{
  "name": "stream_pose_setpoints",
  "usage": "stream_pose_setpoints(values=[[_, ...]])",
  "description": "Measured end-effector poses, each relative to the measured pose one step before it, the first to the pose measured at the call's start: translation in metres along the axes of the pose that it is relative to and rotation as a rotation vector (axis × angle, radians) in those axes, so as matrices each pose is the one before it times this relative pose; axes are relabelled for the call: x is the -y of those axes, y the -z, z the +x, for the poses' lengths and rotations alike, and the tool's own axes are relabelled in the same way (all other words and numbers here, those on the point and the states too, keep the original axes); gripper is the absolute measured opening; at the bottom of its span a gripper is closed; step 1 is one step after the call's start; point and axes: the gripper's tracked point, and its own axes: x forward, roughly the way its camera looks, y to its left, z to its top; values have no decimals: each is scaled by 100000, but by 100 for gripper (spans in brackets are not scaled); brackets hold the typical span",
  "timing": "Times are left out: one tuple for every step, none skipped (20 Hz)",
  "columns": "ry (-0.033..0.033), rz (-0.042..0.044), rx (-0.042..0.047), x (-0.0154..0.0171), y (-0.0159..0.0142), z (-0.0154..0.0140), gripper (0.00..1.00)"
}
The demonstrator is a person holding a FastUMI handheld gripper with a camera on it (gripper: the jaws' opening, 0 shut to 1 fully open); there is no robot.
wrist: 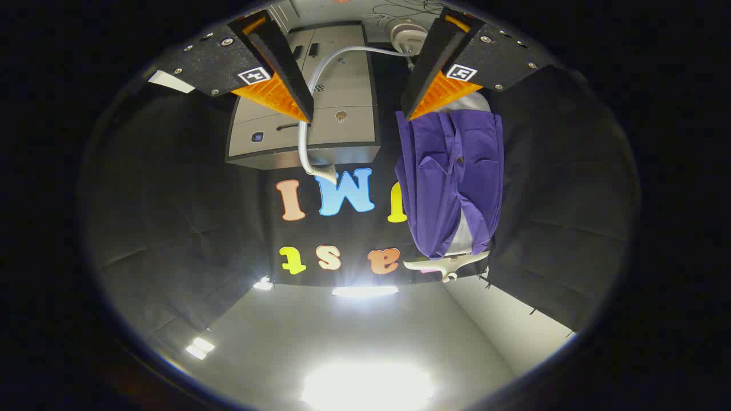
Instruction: Iron the clothes twice with a garment steamer, once on the left side and once on the right side.
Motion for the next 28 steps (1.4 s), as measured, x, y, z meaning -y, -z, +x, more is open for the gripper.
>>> stream_pose_setpoints(values=[[-74, -479, -322, -176, 45, 60, 95], [-26, -510, -127, -95, 11, 22, 95], [-32, -271, -106, -142, -42, 104, 95], [-99, -25, -37, -186, 66, 5, 95], [-14, 126, 161, -63, -73, 62, 95], [-102, 115, 82, 22, -89, 63, 95], [-79, 129, 32, -90, -17, 78, 95], [18, 79, 149, 33, 9, 37, 95], [277, 33, -123, 109, 34, 57, 95], [75, 209, -379, 38, 177, 142, 95], [-65, 418, -312, -52, 124, 4, 95], [10, 407, -341, 42, 135, 125, 95], [-81, 253, -342, -65, -17, 2, 95], [-16, 107, -123, 69, 122, 58, 95], [77, -72, -243, 39, 52, 72, 95], [54, -4, -118, 78, -28, 65, 95], [1, 157, -98, 58, -127, 62, 95], [-121, 269, 99, 9, -90, -71, 95], [-82, 266, 56, 52, -166, 87, 95], [-7, 199, 223, 126, -213, 43, 95], [-5, 55, 465, 171, -401, 73, 95], [33, 205, 260, 212, -335, 138, 95], [-740, 1075, -738, -12, -313, 207, 95], [-1720, 1312, -1265, -278, -128, 263, 95], [-997, 962, -728, -50, -393, 311, 95], [-235, 339, 203, 309, -724, 219, 95], [3, -352, 391, 268, -714, 402, 95], [-143, -521, 551, 234, -583, 496, 95]])
